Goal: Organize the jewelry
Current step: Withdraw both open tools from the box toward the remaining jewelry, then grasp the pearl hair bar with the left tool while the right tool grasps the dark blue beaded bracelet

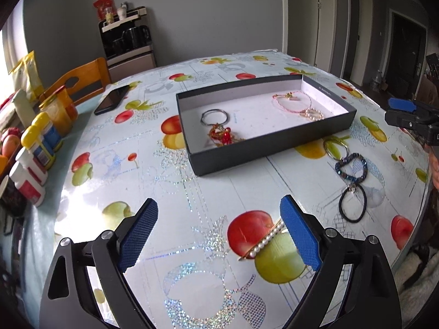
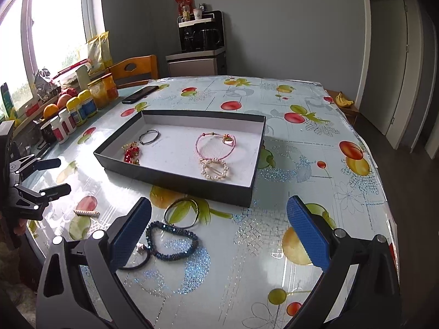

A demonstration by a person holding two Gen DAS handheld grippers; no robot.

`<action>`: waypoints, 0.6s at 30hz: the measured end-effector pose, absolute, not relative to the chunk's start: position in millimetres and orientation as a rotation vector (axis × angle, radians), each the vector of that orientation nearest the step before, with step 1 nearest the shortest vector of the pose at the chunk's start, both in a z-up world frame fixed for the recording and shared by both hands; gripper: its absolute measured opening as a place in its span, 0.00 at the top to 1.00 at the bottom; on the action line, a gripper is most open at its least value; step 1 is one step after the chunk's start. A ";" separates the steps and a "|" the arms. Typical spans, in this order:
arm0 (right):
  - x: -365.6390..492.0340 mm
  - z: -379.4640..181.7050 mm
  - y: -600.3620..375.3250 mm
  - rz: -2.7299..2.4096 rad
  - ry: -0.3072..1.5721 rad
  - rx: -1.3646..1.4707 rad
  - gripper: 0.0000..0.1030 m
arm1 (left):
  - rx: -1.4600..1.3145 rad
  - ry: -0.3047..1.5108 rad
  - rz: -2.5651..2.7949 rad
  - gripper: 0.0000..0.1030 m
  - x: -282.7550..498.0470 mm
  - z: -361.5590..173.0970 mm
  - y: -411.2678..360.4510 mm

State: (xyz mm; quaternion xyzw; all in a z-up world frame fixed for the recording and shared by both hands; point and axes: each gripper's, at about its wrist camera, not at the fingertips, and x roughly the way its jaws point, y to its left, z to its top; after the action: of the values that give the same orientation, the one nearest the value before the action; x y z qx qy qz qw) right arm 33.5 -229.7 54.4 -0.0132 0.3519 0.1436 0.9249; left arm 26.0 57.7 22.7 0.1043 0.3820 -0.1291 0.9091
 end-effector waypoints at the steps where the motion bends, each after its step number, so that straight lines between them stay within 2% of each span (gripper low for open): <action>1: 31.3 52.2 -229.5 0.293 0.727 -0.035 0.05 | 0.217 0.798 -0.270 0.10 23.7 18.6 58.0; 18: 24.8 16.7 -222.3 0.316 0.840 -0.026 0.05 | 0.264 0.856 -0.347 0.13 14.6 -12.2 41.1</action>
State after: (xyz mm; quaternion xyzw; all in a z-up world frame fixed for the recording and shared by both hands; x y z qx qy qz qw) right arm 24.8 -222.3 16.7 -0.0128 0.4061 0.1528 0.9009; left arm 14.6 41.1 -12.2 0.1270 0.4115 -0.1667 0.8870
